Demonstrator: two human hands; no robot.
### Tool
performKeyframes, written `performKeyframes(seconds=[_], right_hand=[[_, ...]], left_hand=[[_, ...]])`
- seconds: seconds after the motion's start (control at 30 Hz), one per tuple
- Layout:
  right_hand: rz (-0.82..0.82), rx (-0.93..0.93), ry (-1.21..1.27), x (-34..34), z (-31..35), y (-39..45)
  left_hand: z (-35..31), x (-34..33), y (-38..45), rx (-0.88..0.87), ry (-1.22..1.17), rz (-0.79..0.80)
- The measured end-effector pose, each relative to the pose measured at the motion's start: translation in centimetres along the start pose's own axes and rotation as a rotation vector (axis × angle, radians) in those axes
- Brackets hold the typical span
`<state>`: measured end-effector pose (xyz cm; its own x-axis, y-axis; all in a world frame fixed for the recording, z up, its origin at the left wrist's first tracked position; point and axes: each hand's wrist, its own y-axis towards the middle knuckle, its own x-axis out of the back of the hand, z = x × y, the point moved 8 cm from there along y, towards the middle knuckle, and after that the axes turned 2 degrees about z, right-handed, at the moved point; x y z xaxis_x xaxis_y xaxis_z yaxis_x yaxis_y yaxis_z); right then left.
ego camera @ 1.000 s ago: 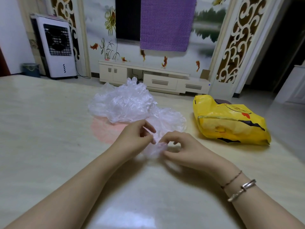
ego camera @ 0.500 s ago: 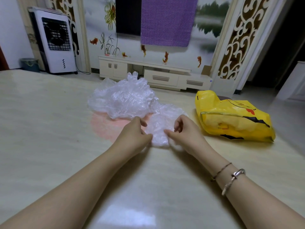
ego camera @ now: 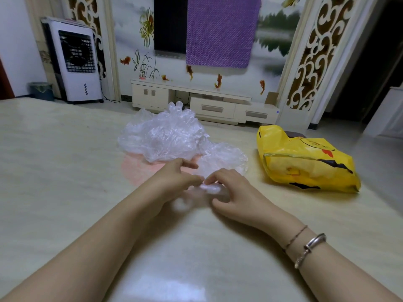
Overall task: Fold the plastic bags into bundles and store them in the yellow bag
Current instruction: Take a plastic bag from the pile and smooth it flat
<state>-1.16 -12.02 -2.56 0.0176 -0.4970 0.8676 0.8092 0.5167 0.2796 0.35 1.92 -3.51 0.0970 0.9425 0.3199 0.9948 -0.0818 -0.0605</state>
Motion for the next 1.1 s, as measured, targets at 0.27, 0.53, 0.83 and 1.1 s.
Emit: performKeyframes(seconds=[0.27, 0.53, 0.83, 1.1], right_hand=[[-0.068, -0.143, 0.333, 1.3, -0.6, -0.3], [-0.145, -0.301, 0.529, 0.2, -3.6, 0.6], [-0.078, -0.261, 0.397, 0.1, -2.7, 0.6], [-0.056, -0.281, 0.537, 2.5, -3.0, -0.5]], left_hand=[[-1.5, -0.4, -1.1, -0.161, 0.145, 0.157], [0.4, -0.2, 0.2, -0.024, 0.080, 0.052], [1.2, -0.4, 0.8, 0.018, 0.114, -0.021], [-0.4, -1.8, 0.8, 0.044, 0.030, -0.037]])
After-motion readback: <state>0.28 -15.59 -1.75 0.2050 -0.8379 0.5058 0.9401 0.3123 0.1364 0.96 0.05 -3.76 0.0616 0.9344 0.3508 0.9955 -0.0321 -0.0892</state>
